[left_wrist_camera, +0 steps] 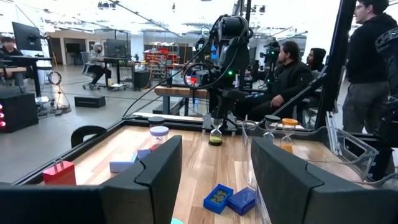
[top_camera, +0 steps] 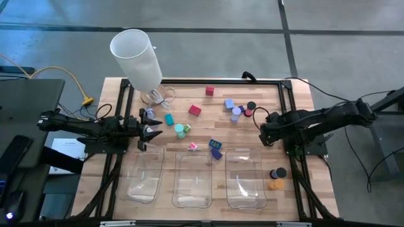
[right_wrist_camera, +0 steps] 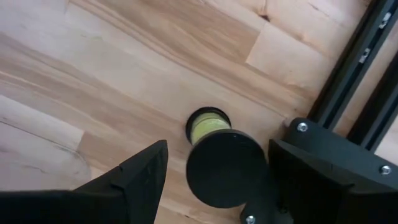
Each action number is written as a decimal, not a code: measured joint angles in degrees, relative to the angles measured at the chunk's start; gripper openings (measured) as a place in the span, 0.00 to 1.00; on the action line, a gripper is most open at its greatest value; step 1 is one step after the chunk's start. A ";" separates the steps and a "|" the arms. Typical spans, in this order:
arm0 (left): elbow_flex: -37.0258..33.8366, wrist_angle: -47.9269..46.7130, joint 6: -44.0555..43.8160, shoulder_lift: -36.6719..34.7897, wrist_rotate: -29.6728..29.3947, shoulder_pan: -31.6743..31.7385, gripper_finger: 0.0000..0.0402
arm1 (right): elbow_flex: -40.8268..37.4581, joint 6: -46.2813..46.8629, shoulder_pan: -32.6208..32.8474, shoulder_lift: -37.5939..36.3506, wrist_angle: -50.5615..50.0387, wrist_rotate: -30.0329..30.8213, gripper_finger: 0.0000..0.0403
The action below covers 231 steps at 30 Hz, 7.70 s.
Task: Pick & Place Office items
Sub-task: Put the green hourglass into the right bin, then put the white adapter into the left bin
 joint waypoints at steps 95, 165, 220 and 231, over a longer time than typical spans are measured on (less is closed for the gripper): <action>-0.01 0.35 -0.76 5.77 0.01 0.00 0.47 | 26.76 -18.21 3.87 13.01 3.32 -5.03 0.49; 0.00 0.26 -6.16 5.92 0.43 -4.83 0.47 | 28.32 -32.91 12.53 41.55 20.02 -9.08 0.59; 0.02 8.20 3.98 9.35 -2.60 -4.07 0.81 | 26.28 -11.65 27.57 14.67 8.24 52.32 0.63; 0.48 8.27 -13.71 9.35 -2.54 -4.07 0.82 | 25.49 -23.57 22.50 18.71 14.67 53.20 0.64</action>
